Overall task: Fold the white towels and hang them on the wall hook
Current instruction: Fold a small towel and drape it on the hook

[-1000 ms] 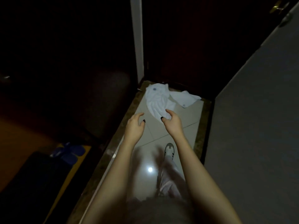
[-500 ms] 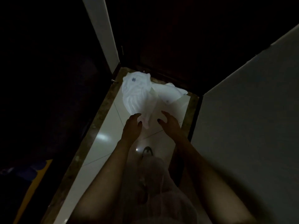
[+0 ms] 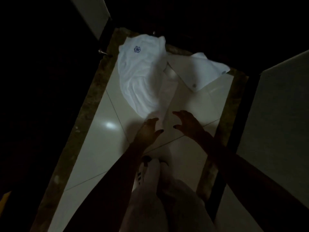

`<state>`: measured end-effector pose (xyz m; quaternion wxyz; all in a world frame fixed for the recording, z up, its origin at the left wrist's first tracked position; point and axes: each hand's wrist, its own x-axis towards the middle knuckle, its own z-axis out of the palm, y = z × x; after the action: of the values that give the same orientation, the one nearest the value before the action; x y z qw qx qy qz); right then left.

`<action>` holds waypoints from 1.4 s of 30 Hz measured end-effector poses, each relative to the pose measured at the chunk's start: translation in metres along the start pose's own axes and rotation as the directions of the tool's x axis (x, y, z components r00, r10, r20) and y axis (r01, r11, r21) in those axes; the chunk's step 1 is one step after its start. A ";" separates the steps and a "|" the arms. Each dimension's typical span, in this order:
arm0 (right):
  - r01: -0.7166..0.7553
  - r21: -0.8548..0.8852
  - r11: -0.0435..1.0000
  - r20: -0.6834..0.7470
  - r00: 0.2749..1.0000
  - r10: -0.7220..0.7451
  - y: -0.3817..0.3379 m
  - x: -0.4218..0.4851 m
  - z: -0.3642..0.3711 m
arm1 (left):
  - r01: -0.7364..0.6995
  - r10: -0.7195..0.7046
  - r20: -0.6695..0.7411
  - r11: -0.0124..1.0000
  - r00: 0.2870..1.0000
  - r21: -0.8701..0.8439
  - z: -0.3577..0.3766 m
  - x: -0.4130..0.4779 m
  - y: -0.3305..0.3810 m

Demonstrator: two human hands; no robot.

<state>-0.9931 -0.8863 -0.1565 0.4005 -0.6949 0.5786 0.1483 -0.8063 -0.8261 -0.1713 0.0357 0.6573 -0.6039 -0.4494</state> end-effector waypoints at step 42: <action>0.478 0.533 0.698 -0.148 0.865 -0.479 -0.267 -0.231 -0.222 | -0.291 0.082 -0.385 0.799 0.919 -0.526 -0.338 -0.267 0.174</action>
<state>-0.8701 -0.8869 0.2423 0.6091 -0.6746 0.3950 -0.1338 -0.6888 -0.8204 0.2781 0.3810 0.6199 -0.4876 -0.4825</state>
